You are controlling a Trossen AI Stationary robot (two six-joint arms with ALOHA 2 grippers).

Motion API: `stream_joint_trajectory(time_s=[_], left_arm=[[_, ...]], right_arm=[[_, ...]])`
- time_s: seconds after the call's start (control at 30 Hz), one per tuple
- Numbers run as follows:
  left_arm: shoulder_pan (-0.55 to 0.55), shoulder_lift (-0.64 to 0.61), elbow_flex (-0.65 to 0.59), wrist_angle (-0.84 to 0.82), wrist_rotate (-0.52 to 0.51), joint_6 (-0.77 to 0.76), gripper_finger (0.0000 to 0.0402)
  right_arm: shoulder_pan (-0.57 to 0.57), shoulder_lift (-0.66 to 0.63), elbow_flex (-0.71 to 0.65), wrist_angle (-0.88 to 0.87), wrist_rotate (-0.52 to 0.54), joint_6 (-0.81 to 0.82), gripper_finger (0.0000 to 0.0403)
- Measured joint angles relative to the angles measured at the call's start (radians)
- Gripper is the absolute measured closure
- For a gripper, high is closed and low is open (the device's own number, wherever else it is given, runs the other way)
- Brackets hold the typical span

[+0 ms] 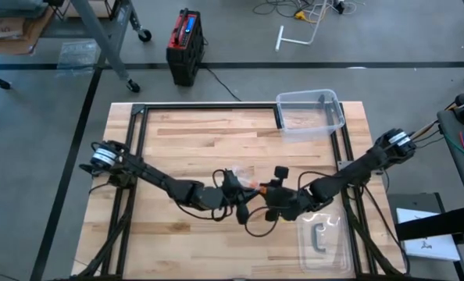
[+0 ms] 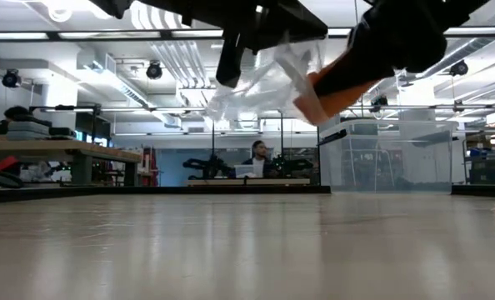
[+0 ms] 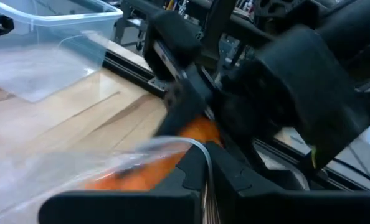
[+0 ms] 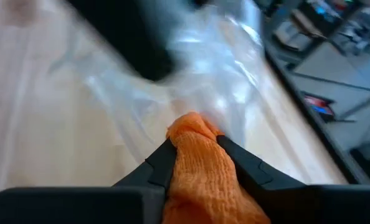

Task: Roll bandage
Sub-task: Put the rolled orange bandage into the zip bag

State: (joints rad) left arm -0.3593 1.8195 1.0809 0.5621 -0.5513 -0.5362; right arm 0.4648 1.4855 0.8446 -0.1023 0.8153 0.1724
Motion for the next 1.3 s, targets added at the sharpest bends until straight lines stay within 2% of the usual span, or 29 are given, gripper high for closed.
stream_joint_trajectory(time_s=[0.23, 0.4, 0.47, 0.6, 0.73, 0.93, 1.0, 1.17, 1.23, 1.3], left_arm=[[-0.004, -0.003, 0.000, -0.086, 0.000, -0.056, 0.0401], [-0.004, -0.005, -0.001, -0.110, -0.023, -0.076, 0.0401], [-0.006, -0.005, -0.002, -0.114, -0.034, -0.064, 0.0401], [-0.011, -0.005, -0.001, -0.110, -0.058, -0.026, 0.0401], [-0.014, -0.005, -0.001, -0.102, -0.060, -0.023, 0.0401], [-0.021, -0.005, -0.001, -0.023, -0.059, 0.026, 0.0401], [-0.022, -0.006, 0.000, 0.018, -0.048, 0.049, 0.0401], [-0.025, -0.022, 0.000, 0.023, -0.005, 0.061, 0.0401], [-0.030, -0.037, 0.000, 0.017, -0.003, 0.061, 0.0401], [-0.030, -0.042, 0.000, 0.021, 0.002, 0.061, 0.0401]], right_arm=[[0.001, -0.097, -0.001, -0.112, 0.135, 0.068, 0.0318], [-0.001, -0.155, -0.001, -0.121, 0.149, 0.103, 0.0318], [-0.006, -0.164, -0.001, -0.076, 0.106, 0.105, 0.0318], [-0.014, -0.135, -0.001, 0.082, -0.067, 0.067, 0.0318], [-0.031, -0.084, -0.001, 0.138, -0.195, 0.037, 0.0318], [-0.056, -0.043, -0.001, 0.153, -0.239, 0.005, 0.0318], [-0.058, -0.031, -0.001, 0.185, -0.246, -0.065, 0.0318], [-0.040, -0.029, -0.002, 0.291, -0.369, -0.276, 0.0318], [-0.037, -0.031, -0.002, 0.321, -0.368, -0.350, 0.0318], [-0.037, -0.034, -0.002, 0.354, -0.306, -0.384, 0.0318]])
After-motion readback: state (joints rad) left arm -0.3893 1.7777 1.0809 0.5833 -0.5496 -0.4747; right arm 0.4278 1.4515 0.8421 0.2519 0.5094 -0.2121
